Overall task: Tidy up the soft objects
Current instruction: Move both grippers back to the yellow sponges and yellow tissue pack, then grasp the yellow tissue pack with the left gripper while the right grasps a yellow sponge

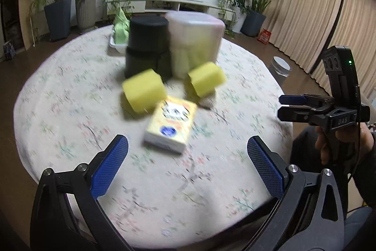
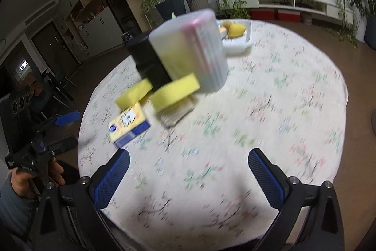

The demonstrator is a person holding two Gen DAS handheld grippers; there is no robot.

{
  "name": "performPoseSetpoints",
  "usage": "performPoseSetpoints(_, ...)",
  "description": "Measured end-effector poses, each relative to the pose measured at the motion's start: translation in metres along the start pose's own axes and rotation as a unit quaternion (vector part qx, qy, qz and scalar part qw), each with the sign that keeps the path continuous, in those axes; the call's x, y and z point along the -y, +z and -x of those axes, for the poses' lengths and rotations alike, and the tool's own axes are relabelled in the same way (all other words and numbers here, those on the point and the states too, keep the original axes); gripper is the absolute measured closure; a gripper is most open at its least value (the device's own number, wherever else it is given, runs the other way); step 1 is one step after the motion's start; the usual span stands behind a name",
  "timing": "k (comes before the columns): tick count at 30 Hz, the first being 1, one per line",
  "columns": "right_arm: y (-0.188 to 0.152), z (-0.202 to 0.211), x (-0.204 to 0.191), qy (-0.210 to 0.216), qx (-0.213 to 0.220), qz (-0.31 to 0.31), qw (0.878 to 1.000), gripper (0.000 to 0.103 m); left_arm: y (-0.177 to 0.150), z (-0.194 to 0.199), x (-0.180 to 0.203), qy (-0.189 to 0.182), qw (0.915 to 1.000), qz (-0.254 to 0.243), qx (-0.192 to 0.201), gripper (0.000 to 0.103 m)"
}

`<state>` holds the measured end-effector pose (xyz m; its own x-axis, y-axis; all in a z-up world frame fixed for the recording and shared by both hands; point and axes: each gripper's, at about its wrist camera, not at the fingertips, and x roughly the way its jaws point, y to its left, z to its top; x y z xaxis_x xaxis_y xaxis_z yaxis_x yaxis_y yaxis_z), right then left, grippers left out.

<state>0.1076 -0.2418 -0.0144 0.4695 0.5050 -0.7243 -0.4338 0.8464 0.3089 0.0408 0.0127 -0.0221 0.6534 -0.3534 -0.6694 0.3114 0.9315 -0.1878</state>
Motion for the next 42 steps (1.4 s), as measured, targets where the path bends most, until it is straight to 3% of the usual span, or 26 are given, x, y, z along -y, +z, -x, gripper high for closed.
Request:
performPoseSetpoints(6,-0.021,-0.004,-0.013,0.005,-0.011,-0.006,1.0,0.0,-0.018,-0.003,0.007,-0.006,0.9999,0.012,-0.006,0.0)
performPoseSetpoints(13,-0.027,-0.007,-0.025,0.015,-0.014,-0.009,1.0,0.0,-0.013,-0.014,0.009,-0.001,0.9999,0.015,-0.008,0.0)
performPoseSetpoints(27,0.025,-0.03,-0.032,-0.005,-0.005,-0.016,1.0,0.0,0.017,-0.051,-0.006,0.024,0.9992,0.031,-0.009,0.0)
performPoseSetpoints(37,0.061,-0.069,-0.04,-0.026,-0.013,-0.003,1.0,0.0,0.015,-0.084,-0.02,0.008,0.9967,0.062,-0.051,0.0)
performPoseSetpoints(42,0.069,-0.085,-0.038,-0.049,-0.019,-0.008,0.999,0.003,0.015,-0.085,-0.024,0.002,0.9965,0.069,-0.047,0.001)
